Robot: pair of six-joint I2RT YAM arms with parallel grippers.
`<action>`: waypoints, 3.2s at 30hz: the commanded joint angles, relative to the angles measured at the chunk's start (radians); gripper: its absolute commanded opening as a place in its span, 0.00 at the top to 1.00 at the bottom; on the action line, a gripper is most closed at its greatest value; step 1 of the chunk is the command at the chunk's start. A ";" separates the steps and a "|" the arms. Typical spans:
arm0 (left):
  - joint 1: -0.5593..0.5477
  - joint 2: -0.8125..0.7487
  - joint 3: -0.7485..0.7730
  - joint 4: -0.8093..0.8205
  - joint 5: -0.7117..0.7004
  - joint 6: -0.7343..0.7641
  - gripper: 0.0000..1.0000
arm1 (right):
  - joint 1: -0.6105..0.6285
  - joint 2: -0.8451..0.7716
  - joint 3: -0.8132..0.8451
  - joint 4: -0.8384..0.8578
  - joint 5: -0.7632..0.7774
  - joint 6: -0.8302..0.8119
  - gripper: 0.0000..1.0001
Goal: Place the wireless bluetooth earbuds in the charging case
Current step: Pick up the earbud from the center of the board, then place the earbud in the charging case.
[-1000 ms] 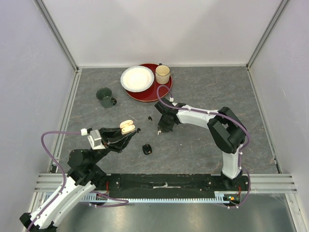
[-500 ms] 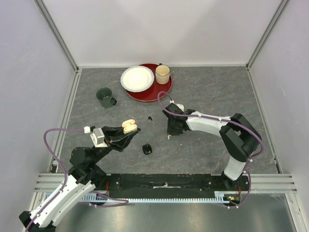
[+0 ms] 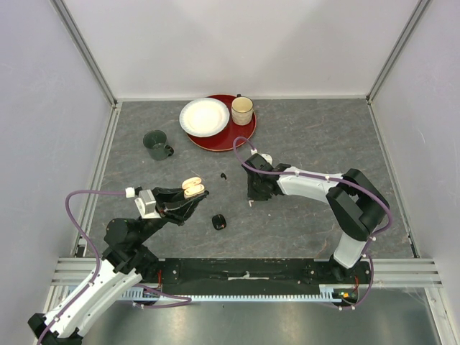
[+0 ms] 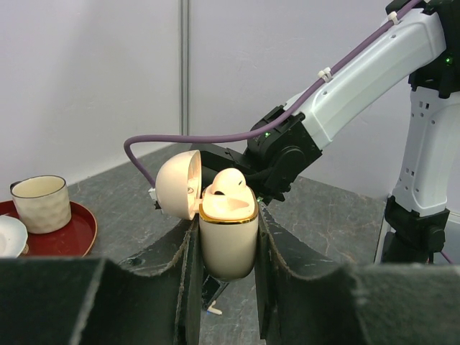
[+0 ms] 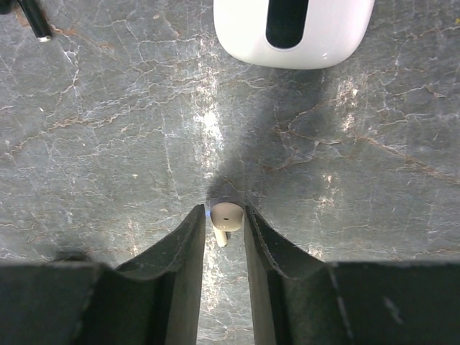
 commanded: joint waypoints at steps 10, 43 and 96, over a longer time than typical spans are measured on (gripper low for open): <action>0.000 -0.005 0.028 0.039 0.002 0.000 0.98 | 0.003 -0.009 -0.005 0.017 0.031 0.114 0.60; 0.000 -0.020 0.018 0.038 -0.009 -0.006 0.98 | 0.069 0.080 0.097 -0.156 0.198 0.208 0.65; 0.000 0.084 0.005 0.157 -0.014 -0.038 0.98 | 0.284 -0.765 -0.330 0.797 0.549 0.006 1.00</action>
